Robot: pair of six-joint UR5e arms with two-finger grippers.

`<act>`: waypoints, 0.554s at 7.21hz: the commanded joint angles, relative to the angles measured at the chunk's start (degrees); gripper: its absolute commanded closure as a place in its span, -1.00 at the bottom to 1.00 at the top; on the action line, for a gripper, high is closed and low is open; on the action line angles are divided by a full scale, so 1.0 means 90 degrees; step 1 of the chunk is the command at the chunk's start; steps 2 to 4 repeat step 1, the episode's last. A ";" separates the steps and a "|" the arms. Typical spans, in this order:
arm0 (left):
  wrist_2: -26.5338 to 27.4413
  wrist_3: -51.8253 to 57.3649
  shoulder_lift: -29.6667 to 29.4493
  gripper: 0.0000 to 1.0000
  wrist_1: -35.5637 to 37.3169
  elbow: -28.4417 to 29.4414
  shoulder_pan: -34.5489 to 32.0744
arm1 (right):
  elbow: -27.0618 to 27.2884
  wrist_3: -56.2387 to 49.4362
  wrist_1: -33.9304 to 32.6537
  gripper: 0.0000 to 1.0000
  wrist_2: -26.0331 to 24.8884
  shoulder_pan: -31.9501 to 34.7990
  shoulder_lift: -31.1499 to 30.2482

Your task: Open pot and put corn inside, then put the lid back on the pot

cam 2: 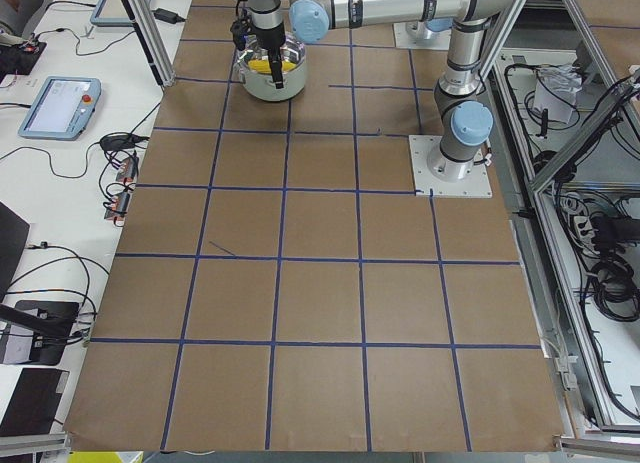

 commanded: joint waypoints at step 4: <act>0.0003 -0.0010 0.0041 -1.00 -0.0019 0.0000 0.0000 | 0.0020 0.0002 -0.0004 -0.99 -0.0005 0.0003 0.0000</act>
